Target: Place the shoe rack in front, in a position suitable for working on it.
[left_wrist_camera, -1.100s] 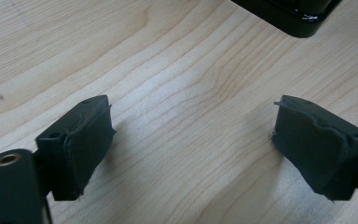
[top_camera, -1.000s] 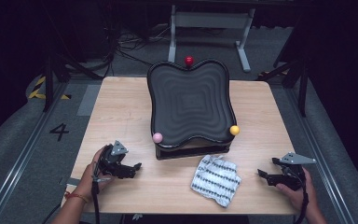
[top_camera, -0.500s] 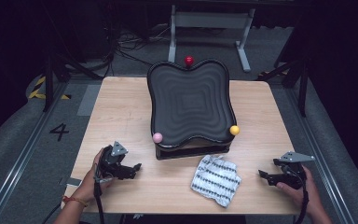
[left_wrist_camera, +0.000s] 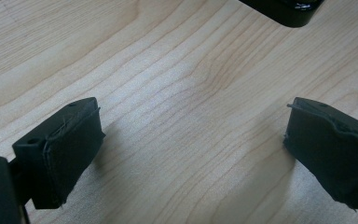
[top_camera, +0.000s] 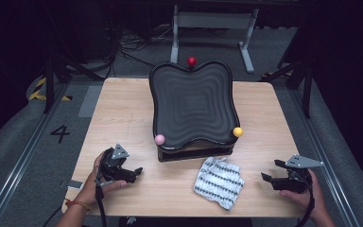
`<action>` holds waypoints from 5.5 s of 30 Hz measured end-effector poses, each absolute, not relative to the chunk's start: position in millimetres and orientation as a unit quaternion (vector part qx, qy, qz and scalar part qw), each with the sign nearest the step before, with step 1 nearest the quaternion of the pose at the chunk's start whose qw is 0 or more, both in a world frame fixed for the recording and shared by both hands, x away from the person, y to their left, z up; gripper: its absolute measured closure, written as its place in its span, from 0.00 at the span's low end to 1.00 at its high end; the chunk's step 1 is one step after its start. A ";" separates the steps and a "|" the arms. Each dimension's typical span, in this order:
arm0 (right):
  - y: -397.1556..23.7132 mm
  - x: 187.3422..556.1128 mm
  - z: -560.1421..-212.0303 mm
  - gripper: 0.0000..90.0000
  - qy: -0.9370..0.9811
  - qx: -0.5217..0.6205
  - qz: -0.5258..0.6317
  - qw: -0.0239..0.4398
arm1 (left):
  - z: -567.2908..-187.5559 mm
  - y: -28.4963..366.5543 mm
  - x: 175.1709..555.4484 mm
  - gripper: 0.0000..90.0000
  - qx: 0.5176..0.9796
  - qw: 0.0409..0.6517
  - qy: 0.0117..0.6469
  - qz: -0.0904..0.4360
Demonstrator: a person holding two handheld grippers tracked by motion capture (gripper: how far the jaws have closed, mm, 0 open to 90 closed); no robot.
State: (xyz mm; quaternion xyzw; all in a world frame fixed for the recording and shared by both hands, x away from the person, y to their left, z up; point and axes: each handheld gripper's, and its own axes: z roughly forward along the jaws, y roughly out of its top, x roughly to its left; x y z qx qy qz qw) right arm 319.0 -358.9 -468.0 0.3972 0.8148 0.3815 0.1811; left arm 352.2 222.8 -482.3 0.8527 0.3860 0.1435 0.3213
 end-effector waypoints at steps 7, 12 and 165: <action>-347.4 317.3 -461.3 0.22 0.816 0.381 0.398 0.175 | -482.3 222.9 352.2 0.05 0.853 0.321 0.386 0.143; -337.1 314.3 -450.3 0.24 0.816 0.365 0.416 0.167 | -482.6 222.2 351.2 0.05 0.849 0.322 0.393 0.143; -173.1 340.1 -465.1 0.90 0.868 0.196 0.425 0.165 | -457.1 124.6 357.8 0.82 0.872 0.437 0.193 0.109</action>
